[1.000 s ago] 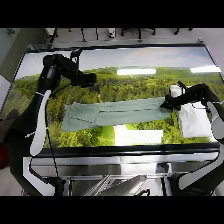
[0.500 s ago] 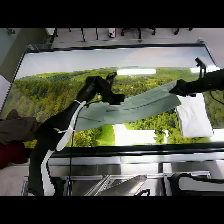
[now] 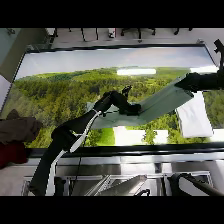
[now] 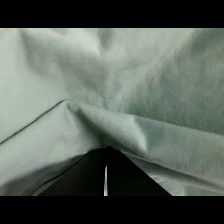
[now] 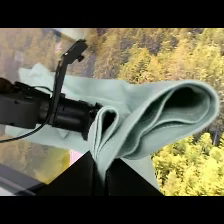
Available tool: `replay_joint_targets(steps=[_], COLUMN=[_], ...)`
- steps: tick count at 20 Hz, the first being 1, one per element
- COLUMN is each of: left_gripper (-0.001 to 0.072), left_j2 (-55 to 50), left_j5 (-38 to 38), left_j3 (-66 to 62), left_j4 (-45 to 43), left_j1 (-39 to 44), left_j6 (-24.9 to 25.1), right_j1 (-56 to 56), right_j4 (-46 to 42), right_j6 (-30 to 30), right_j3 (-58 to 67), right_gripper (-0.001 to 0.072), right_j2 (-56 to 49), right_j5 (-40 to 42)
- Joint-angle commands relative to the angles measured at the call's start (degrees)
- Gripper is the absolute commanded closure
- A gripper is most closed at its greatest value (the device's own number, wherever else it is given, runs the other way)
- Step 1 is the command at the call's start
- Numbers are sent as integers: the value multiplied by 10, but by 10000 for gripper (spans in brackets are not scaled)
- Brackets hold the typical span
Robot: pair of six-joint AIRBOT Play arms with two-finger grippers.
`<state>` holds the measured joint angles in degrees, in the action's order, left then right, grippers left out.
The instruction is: Fold the shirts.
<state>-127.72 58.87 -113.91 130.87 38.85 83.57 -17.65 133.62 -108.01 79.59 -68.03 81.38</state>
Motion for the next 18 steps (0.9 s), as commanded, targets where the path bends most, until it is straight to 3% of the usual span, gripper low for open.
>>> replay_joint_targets(steps=[1,4,6,9,11,14,18], left_gripper=[691,691,692,691,691,691,691], left_j2=[3,49,109,243,348,495,630], left_j5=[3,31,84,184,205,207,237], left_j3=[0,0,0,0,0,0,1], left_j4=[33,42,42,40,36,28,-12], left_j1=[5,-15,-46,-128,-196,-306,-426], left_j6=[-5,-2,26,51,59,66,94], right_j1=[0,0,0,18,74,248,516], right_j4=[6,6,6,24,37,39,37], right_j6=[5,11,18,34,61,91,91], right_j3=[0,0,0,0,0,0,0], right_gripper=[685,685,685,685,684,684,683], right_j2=[12,12,12,12,11,-10,-155], right_j5=[26,26,26,17,-24,-176,-486])
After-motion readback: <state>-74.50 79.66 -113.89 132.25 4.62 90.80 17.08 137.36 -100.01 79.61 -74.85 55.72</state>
